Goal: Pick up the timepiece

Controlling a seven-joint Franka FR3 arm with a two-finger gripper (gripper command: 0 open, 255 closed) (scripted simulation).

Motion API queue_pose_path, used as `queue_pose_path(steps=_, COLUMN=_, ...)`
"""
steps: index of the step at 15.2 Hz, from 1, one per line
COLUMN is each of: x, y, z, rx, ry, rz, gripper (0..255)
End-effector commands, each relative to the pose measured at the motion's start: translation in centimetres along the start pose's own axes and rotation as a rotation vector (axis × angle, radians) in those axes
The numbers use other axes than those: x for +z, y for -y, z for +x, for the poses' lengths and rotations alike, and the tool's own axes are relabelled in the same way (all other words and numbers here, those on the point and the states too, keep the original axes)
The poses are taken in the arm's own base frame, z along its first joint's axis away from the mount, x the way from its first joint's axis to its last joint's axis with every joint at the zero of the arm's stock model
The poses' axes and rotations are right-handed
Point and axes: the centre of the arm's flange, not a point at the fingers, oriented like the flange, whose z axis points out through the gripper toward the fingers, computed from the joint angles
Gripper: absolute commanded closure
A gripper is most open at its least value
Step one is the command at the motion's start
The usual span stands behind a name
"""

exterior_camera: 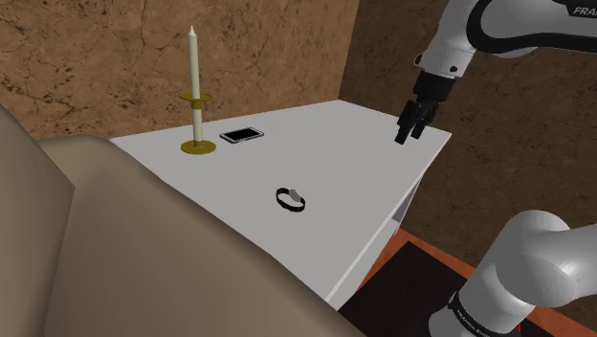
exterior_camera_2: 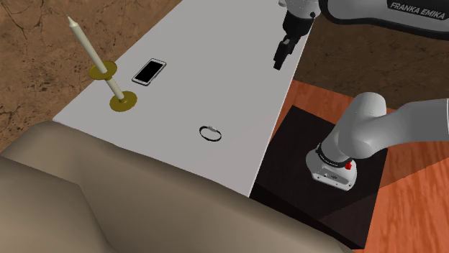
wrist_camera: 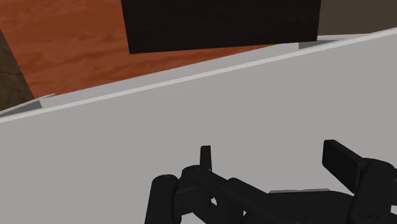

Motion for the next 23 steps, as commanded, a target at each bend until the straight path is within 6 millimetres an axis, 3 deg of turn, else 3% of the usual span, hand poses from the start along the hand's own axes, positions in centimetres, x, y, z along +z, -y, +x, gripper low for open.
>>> queue_pose_path(steps=1, x=0.0, y=0.0, z=0.0, rx=0.0, ry=0.0, rz=0.0, gripper=0)
queue_pose_path(steps=12, x=3.0, y=14.3, z=4.7, rx=-0.079, ry=0.024, rz=-0.052, gripper=0)
queue_pose_path(steps=23, x=6.9, y=28.8, z=8.2, rx=-0.159, ry=0.047, rz=-0.104, gripper=0)
